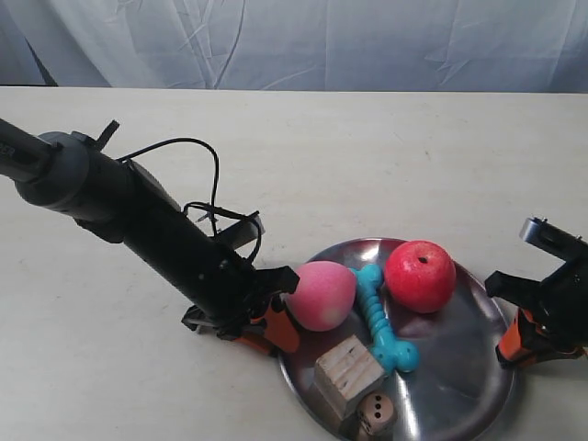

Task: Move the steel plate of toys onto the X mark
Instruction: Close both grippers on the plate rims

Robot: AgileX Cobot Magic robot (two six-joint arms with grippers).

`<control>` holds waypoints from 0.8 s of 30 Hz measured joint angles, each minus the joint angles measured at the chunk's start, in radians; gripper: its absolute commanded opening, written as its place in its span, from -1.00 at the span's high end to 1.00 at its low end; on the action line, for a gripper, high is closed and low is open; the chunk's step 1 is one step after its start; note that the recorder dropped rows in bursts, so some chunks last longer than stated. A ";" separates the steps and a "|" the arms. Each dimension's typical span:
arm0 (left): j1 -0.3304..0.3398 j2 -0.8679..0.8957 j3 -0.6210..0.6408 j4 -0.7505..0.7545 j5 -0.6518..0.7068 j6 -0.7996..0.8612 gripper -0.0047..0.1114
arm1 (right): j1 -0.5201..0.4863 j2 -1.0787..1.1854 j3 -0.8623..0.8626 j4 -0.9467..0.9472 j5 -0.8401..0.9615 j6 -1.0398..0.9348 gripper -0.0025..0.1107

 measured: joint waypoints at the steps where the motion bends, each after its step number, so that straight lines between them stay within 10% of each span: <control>1: 0.000 0.000 0.000 0.000 0.000 -0.002 0.47 | 0.000 0.000 0.000 0.000 0.002 -0.005 0.97; 13: 0.000 0.000 0.000 0.001 -0.010 -0.010 0.49 | 0.000 0.000 0.000 0.011 0.002 -0.015 0.97; 18: 0.000 0.000 0.000 0.007 -0.020 -0.010 0.92 | 0.000 0.000 0.000 0.050 0.002 -0.090 0.97; 24: 0.008 0.000 0.000 0.002 -0.028 -0.026 0.92 | -0.004 0.000 0.001 0.065 0.005 -0.110 0.97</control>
